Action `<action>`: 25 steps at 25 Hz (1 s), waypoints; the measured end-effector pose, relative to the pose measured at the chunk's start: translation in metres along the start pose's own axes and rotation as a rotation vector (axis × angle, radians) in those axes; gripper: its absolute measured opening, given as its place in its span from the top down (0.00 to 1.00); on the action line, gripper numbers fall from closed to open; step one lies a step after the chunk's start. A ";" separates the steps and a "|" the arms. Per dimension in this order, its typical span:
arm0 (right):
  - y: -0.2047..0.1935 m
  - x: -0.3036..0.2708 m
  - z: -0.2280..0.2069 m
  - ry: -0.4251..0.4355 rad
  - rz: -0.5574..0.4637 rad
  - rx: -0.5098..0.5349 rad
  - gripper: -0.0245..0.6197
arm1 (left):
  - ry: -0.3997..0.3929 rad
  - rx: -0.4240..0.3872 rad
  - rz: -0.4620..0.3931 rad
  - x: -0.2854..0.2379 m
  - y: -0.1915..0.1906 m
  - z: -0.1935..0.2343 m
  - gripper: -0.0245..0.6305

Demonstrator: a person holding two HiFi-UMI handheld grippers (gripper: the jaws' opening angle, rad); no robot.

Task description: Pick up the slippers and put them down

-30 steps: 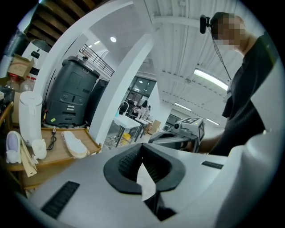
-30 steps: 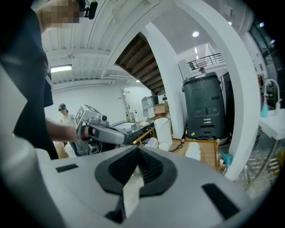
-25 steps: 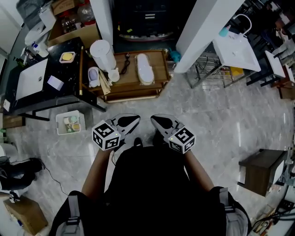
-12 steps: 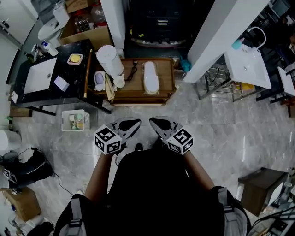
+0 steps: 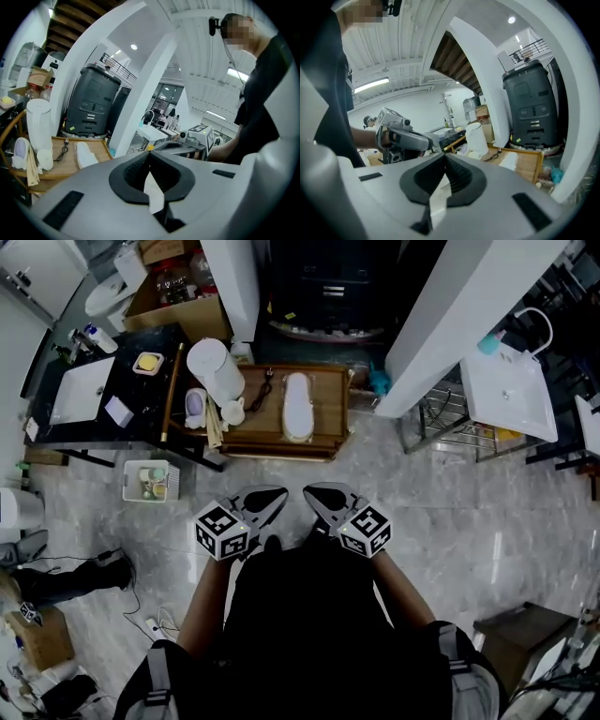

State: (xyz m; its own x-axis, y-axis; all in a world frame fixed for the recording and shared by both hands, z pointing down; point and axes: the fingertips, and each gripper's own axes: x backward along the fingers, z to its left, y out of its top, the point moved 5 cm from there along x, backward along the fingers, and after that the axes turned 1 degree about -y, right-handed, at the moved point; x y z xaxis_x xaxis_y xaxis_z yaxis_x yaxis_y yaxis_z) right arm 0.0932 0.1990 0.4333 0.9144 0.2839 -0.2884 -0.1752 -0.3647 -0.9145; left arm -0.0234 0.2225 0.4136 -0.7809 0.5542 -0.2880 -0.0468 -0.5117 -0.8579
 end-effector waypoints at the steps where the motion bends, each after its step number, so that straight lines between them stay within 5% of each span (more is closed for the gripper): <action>1: -0.001 0.002 -0.004 0.005 0.002 0.001 0.95 | 0.007 0.000 -0.001 -0.003 0.001 -0.001 0.94; 10: -0.004 0.011 -0.022 0.053 -0.009 0.006 0.95 | 0.056 0.006 -0.013 -0.024 0.003 -0.005 0.94; 25: 0.005 -0.019 -0.056 -0.057 0.003 -0.048 0.95 | -0.066 0.022 0.034 -0.047 0.017 0.047 0.94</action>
State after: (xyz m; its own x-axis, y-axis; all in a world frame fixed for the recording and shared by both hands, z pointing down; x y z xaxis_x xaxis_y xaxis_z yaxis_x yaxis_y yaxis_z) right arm 0.0953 0.1425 0.4503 0.8915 0.3320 -0.3082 -0.1590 -0.4077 -0.8992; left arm -0.0169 0.1570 0.4324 -0.8215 0.4926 -0.2873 -0.0331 -0.5440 -0.8384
